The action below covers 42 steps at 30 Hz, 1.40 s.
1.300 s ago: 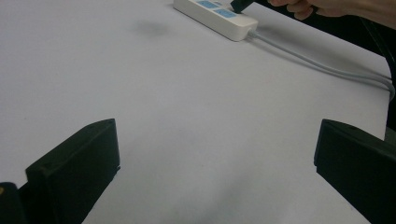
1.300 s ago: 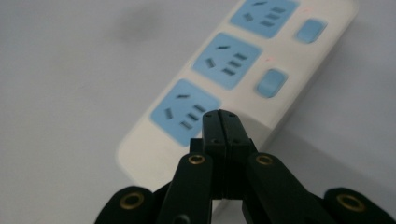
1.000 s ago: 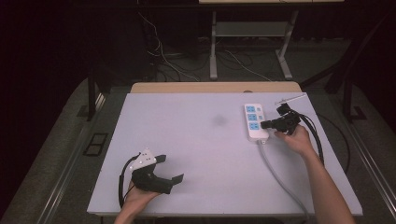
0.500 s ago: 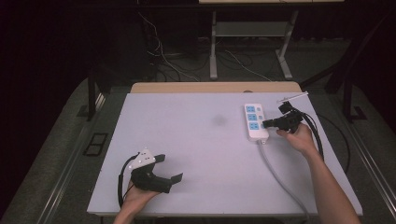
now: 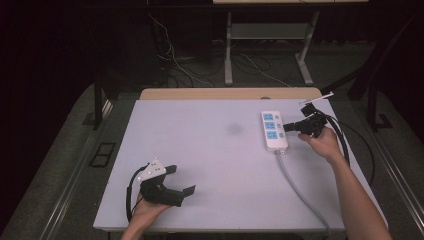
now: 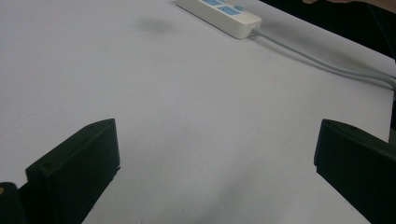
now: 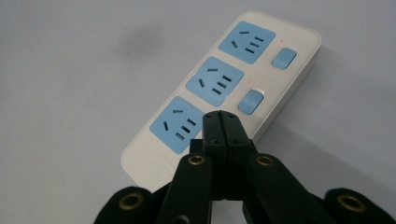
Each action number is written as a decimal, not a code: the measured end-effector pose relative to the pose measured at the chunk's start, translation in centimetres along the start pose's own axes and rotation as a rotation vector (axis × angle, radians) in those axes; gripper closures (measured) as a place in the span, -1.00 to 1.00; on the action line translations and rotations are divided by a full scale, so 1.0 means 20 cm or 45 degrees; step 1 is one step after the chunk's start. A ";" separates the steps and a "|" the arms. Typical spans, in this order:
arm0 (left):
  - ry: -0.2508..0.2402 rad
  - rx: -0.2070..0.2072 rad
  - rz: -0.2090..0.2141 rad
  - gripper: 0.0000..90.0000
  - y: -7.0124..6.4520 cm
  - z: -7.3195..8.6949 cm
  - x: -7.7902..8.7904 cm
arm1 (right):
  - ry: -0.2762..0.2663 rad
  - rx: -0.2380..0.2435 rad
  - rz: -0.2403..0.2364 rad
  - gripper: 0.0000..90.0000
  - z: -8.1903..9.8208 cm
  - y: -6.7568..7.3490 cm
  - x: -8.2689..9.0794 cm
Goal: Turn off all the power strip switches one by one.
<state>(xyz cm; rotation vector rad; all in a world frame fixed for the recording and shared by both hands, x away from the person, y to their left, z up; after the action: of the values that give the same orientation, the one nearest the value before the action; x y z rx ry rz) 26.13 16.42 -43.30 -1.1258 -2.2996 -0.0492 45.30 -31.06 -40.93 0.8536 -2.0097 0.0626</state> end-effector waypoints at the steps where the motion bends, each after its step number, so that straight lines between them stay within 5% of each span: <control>1: 0.000 0.001 0.001 -1.00 0.00 0.00 0.00 | 0.000 0.000 0.001 1.00 -0.01 0.00 0.00; 20: 0.010 -0.004 0.001 -1.00 0.01 0.00 0.00 | 0.003 0.019 0.034 1.00 -0.16 -0.03 0.03; 42: 0.007 -0.005 0.001 -1.00 0.01 0.00 0.01 | 0.067 -0.024 0.084 1.00 -0.15 -0.06 -0.15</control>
<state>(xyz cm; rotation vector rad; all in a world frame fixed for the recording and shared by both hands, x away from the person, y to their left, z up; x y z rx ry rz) 26.21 16.64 -43.30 -1.1276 -2.2955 -0.0565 49.18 -29.21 -41.77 0.7666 -1.9859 0.1026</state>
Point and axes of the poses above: each handheld gripper's, and its own axes: x roughly backward along the jaws, z roughly out of its underside, y roughly to its left, the point moved 1 cm from there along -x, roughly forward along the jaws, and after that the axes turned 4 degrees about y, right-handed, at the moved point
